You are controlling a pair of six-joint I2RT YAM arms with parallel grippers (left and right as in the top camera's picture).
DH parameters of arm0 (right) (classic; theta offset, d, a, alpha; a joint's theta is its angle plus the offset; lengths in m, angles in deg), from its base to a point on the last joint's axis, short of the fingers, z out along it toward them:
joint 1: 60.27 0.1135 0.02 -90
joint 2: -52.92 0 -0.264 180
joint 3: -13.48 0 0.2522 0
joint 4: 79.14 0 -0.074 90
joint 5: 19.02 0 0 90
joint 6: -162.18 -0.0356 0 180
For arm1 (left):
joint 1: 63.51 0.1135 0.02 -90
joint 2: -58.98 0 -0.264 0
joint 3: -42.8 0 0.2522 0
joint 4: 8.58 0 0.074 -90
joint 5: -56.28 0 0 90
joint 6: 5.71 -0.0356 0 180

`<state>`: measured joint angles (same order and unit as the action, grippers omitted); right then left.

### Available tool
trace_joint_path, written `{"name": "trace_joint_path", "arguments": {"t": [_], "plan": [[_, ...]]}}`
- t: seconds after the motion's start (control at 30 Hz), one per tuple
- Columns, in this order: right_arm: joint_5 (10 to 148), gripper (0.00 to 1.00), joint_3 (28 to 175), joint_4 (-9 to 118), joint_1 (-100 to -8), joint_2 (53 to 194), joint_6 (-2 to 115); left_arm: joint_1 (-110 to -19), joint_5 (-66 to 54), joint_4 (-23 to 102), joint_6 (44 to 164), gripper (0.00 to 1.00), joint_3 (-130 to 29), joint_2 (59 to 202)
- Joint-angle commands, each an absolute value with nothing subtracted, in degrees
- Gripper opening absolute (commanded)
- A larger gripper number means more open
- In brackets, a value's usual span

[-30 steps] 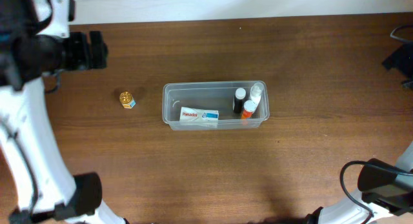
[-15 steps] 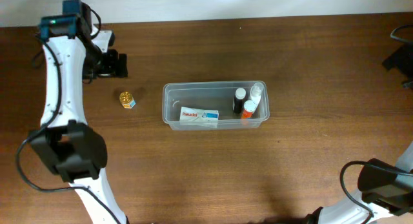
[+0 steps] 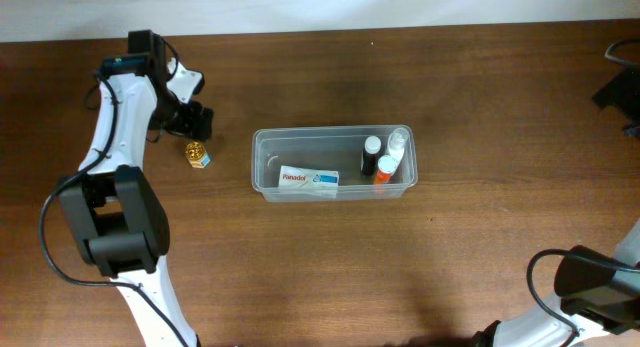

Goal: Pack container
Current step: 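Move the left gripper down onto the orange-lidded jar and grasp it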

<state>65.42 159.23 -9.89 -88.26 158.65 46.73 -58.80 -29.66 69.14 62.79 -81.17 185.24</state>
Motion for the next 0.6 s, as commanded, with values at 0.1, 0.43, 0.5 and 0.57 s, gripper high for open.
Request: {"name": "trace_joint_path", "arguments": {"t": [0.1, 0.43, 0.5, 0.57], "plan": [[64.70, 0.98, 159.14, -10.19, -88.41, 158.21, 46.84, -59.52, -29.20, 65.47, 55.82, 0.91, -74.57, 186.07], [64.70, 0.98, 159.14, -10.19, -88.41, 158.21, 46.84, -59.50, -28.66, 61.32, 51.36, 0.92, -67.12, 186.07], [64.70, 0.98, 159.14, -10.19, -88.41, 158.21, 46.84, -59.50, -28.61, 60.66, 51.23, 0.92, -66.75, 186.07], [64.70, 0.98, 159.14, -10.19, -88.41, 158.21, 46.84, -59.50, -28.61, 60.34, 51.25, 0.91, -66.66, 186.07]]}}
